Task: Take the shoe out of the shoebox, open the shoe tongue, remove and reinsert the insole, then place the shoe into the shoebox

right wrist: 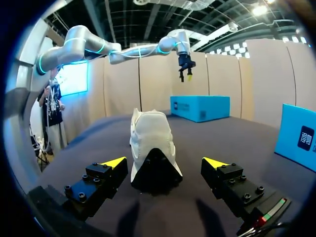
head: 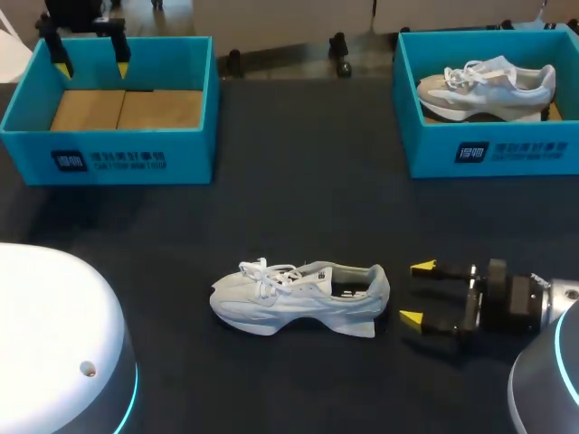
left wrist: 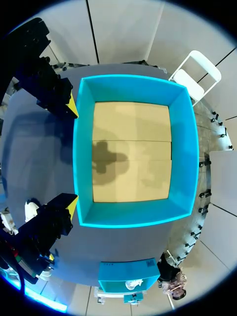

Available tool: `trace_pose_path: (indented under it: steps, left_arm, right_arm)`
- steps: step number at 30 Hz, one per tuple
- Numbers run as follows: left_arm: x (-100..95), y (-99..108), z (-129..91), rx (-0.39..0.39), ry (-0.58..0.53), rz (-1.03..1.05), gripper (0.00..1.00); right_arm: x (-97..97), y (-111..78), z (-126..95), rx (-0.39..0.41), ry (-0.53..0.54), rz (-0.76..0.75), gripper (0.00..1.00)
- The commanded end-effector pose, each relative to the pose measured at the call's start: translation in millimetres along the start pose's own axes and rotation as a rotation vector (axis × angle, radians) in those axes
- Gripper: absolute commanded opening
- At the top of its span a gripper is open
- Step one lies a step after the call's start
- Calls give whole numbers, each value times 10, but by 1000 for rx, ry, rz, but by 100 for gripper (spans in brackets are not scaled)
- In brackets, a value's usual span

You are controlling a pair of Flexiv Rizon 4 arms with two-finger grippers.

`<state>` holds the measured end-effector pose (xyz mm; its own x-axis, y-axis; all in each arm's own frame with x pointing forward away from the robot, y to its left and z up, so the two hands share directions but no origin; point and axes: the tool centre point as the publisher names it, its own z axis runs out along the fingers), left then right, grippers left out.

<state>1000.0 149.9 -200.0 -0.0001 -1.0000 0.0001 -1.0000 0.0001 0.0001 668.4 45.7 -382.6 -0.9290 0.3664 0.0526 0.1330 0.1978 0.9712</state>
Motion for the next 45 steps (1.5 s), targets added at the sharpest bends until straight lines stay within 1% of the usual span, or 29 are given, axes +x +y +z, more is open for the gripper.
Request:
trace_pose_path:
  steps: [1,8,14,19,26,35,45]
  left_arm:
    - [0,0,0,0,0,0,100]
    - [0,0,0,0,0,0,100]
    - [0,0,0,0,0,0,100]
    - [0,0,0,0,0,0,100]
    - [0,0,0,0,0,0,100]
    - [0,0,0,0,0,0,100]
    - [0,0,0,0,0,0,100]
  right_arm:
    - [28,-14,79,5,-21,2,100]
    - [62,-34,109,20,-27,4,100]
    - [125,-61,159,15,5,-21,100]
    - [100,-86,193,17,16,-19,100]
    - [66,-90,283,27,64,-38,100]
    - [102,-120,347,36,98,-55,100]
    - [119,-174,442,45,112,-58,100]
